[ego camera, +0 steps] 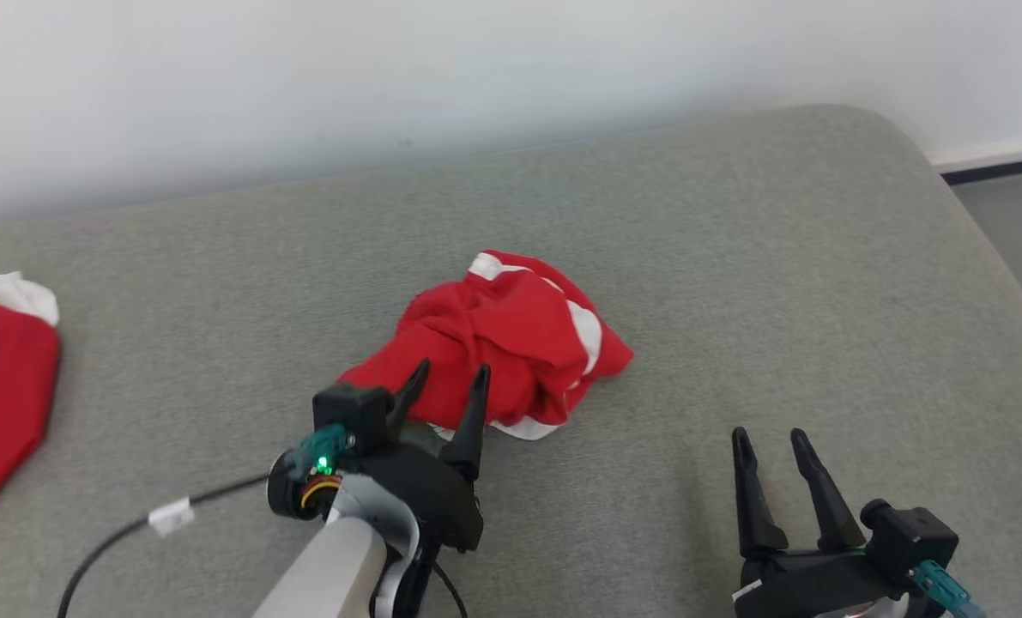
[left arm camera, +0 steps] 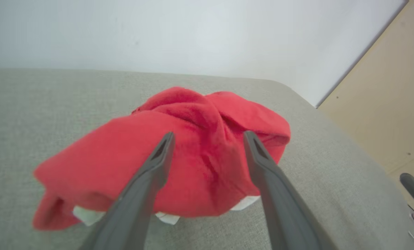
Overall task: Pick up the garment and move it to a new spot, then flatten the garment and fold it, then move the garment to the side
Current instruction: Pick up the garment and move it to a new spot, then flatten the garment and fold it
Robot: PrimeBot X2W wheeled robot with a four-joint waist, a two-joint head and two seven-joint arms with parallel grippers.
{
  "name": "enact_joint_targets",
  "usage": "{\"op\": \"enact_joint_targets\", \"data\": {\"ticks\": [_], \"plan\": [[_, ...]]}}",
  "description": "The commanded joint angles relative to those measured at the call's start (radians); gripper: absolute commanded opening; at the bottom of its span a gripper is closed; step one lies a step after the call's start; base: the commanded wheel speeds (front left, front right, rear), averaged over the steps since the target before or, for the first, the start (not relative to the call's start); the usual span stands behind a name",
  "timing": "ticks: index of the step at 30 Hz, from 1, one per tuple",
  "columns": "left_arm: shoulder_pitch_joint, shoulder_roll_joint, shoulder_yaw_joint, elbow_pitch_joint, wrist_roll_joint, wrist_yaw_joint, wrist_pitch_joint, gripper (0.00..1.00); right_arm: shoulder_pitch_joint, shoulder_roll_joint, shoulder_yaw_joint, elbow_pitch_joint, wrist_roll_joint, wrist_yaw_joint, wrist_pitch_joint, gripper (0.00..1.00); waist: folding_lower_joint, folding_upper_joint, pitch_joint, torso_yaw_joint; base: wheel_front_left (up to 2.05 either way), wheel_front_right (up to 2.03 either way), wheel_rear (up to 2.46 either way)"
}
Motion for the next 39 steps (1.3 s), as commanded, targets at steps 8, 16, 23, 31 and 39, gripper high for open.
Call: {"op": "enact_joint_targets", "data": {"ticks": [8,16,23,31,39], "plan": [[0.204,0.067,0.067,-0.240,0.070,0.064,-0.137,1.00,0.027,0.001,-0.038,-0.003,-0.027,-0.002,0.000,1.00,0.0000,0.0000,-0.045,0.124,0.00,0.00,0.00],[0.469,0.048,0.319,-0.539,0.263,0.086,-0.138,1.00,0.046,0.001,-0.049,-0.002,-0.036,-0.002,0.000,1.00,0.0000,0.0000,-0.077,0.166,0.00,0.00,0.00],[0.604,0.013,0.434,-0.524,0.388,0.031,-0.139,1.00,0.064,0.001,-0.036,0.007,-0.043,-0.002,0.000,1.00,0.0000,0.0000,-0.098,0.167,0.00,0.00,0.00],[0.642,0.006,0.481,-0.443,0.436,0.012,-0.139,1.00,0.082,0.001,-0.025,0.031,-0.065,-0.002,0.000,1.00,0.0000,0.0000,-0.111,0.158,0.00,0.00,0.00],[0.643,0.003,0.523,-0.435,0.454,-0.004,-0.139,1.00,0.089,0.001,-0.046,0.039,-0.086,-0.002,0.000,1.00,0.0000,0.0000,-0.120,0.153,0.00,0.00,0.00]]}}
